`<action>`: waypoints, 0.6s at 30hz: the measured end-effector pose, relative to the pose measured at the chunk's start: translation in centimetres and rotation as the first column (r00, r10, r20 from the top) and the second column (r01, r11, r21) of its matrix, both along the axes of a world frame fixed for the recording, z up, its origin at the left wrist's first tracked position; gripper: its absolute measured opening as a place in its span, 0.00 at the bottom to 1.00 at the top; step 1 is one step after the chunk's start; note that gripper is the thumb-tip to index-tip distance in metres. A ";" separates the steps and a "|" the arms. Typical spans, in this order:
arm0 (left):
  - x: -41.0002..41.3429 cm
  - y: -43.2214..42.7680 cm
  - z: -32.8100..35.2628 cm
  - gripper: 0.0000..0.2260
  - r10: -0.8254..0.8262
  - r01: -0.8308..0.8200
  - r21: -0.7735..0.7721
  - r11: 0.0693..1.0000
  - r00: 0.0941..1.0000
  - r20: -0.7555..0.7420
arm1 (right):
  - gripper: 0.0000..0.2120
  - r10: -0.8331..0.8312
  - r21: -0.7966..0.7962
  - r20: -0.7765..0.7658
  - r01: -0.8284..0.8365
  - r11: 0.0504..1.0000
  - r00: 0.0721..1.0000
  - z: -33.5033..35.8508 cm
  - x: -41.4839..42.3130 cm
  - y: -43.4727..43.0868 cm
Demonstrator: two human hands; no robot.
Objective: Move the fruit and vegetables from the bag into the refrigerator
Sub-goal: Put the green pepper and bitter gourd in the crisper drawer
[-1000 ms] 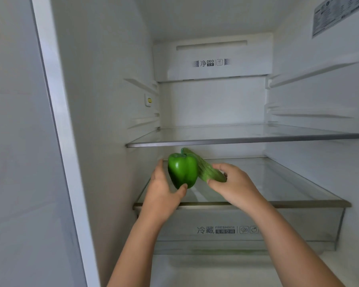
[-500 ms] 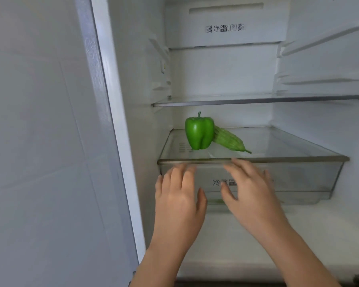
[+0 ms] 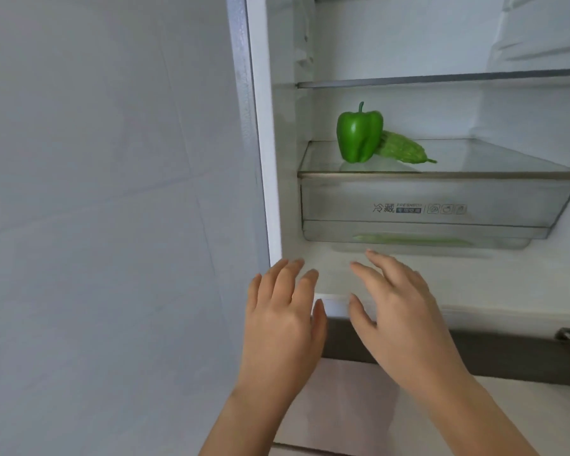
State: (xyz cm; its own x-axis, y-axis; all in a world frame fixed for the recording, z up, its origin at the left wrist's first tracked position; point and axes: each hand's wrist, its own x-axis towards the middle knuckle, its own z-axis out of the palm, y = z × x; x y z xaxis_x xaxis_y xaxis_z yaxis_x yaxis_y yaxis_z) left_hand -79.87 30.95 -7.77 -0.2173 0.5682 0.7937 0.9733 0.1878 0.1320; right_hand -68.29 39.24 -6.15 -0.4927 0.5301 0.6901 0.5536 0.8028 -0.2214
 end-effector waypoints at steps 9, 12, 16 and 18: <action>4.3 -7.9 -0.4 0.13 0.366 -0.365 -0.040 0.930 0.930 0.032 | 0.18 0.396 0.049 -0.018 -0.395 0.917 0.918 -0.9 1.0 -4.8; 6.6 -11.8 -1.1 0.13 0.504 -0.501 -0.067 0.863 0.861 0.060 | 0.17 0.522 0.043 0.004 -0.522 0.852 0.853 -1.6 1.5 -7.4; 10.0 -17.7 -1.6 0.15 0.676 -0.665 -0.126 0.736 0.733 0.084 | 0.17 0.687 0.025 -0.002 -0.687 0.726 0.727 -2.2 1.8 -12.3; 11.5 -20.9 -1.7 0.16 0.748 -0.737 -0.135 0.663 0.658 0.086 | 0.18 0.760 0.040 -0.002 -0.759 0.650 0.650 -2.1 1.8 -15.2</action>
State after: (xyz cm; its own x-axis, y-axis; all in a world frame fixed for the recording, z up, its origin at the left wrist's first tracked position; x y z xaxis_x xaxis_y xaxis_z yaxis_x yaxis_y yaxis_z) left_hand -68.41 10.00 -9.43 -0.6872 0.2339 0.6878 0.4807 0.8563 0.1891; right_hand -66.52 24.01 -8.27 -0.7006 -0.0468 0.7120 -0.2566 0.9476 -0.1902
